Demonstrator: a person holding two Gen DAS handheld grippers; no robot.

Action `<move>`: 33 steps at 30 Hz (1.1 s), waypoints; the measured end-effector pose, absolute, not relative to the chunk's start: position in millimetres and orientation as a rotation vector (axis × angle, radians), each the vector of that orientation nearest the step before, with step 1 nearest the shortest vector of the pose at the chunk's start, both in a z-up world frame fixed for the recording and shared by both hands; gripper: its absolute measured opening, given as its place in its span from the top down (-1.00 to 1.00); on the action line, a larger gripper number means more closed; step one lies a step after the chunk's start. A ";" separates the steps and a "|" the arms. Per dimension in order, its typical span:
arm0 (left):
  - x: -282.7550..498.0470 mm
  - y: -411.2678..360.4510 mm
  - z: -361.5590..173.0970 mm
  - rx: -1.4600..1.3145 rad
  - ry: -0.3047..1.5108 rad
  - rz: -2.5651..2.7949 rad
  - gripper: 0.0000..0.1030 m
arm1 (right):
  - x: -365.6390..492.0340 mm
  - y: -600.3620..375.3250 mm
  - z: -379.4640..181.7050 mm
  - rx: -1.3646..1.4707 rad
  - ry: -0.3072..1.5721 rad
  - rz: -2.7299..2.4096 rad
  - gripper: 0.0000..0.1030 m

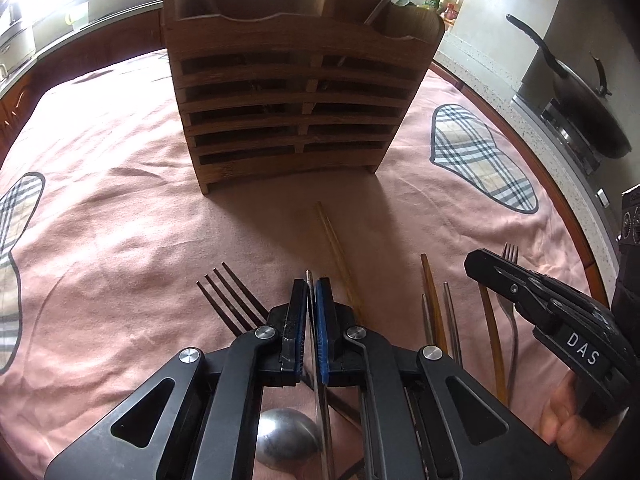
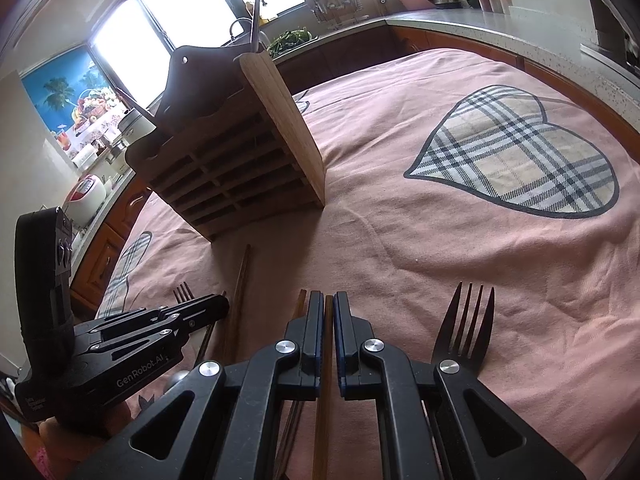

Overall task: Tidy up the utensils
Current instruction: 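Lift both held chopsticks and carry them toward the wooden holder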

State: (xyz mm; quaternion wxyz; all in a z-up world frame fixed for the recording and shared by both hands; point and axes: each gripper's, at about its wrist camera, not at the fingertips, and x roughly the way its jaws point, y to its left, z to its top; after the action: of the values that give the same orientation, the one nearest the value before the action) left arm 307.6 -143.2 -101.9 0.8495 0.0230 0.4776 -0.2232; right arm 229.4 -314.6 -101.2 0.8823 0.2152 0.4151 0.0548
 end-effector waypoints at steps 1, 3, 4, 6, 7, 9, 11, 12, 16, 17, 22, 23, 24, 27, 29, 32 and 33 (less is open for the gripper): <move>304.3 -139.8 -97.8 0.038 0.998 -0.473 0.93 | 228.0 -314.6 -98.6 0.446 0.859 0.117 0.91; 297.2 -134.1 -88.7 0.025 0.977 -0.477 0.93 | 225.3 -314.5 -92.9 0.443 0.848 0.121 0.91; 293.2 -130.2 -83.5 0.019 0.965 -0.477 0.93 | 223.7 -314.0 -89.9 0.442 0.841 0.124 0.91; 285.3 -121.8 -72.9 -0.001 0.942 -0.479 0.93 | 220.0 -313.4 -83.1 0.442 0.827 0.131 0.91; 281.3 -117.5 -67.4 -0.011 0.929 -0.480 0.93 | 217.5 -313.2 -79.8 0.441 0.820 0.134 0.91; 272.0 -108.6 -55.7 -0.032 0.900 -0.480 0.93 | 212.3 -313.5 -72.4 0.443 0.803 0.140 0.91; 262.6 -100.5 -43.0 -0.052 0.868 -0.481 0.93 | 206.7 -313.5 -64.6 0.445 0.787 0.149 0.91; 257.6 -96.5 -37.4 -0.061 0.854 -0.482 0.93 | 203.7 -313.3 -60.5 0.446 0.777 0.154 0.91; 238.7 -81.3 -16.5 -0.087 0.800 -0.480 0.93 | 192.0 -309.0 -42.0 0.433 0.739 0.170 0.91; 234.2 -77.7 -12.1 -0.093 0.789 -0.480 0.93 | 189.3 -307.9 -37.5 0.429 0.730 0.175 0.91; 214.7 -62.0 5.1 -0.117 0.743 -0.474 0.93 | 175.3 -301.9 -17.7 0.413 0.689 0.200 0.91; 211.6 -59.6 7.6 -0.121 0.736 -0.471 0.93 | 172.6 -300.9 -14.2 0.409 0.682 0.203 0.91; 208.0 -56.3 9.6 -0.126 0.729 -0.470 0.93 | 169.9 -299.9 -10.7 0.404 0.674 0.205 0.91; 197.8 -48.5 16.1 -0.135 0.708 -0.465 0.93 | 161.3 -297.7 -0.9 0.393 0.652 0.214 0.91; 191.3 -43.8 20.1 -0.140 0.695 -0.464 0.93 | 155.3 -296.4 5.8 0.383 0.638 0.217 0.91; 181.5 -38.9 24.7 -0.139 0.675 -0.459 0.93 | 147.7 -294.1 13.9 0.369 0.619 0.224 0.91; 178.3 -37.8 25.7 -0.137 0.670 -0.457 0.93 | 145.5 -293.3 16.1 0.364 0.614 0.225 0.91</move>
State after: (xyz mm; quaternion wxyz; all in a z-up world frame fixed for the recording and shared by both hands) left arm 178.3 -37.8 25.7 0.9167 -0.0666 0.3255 -0.2221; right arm 145.5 -293.3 16.1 0.9307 0.1779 0.3001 0.1098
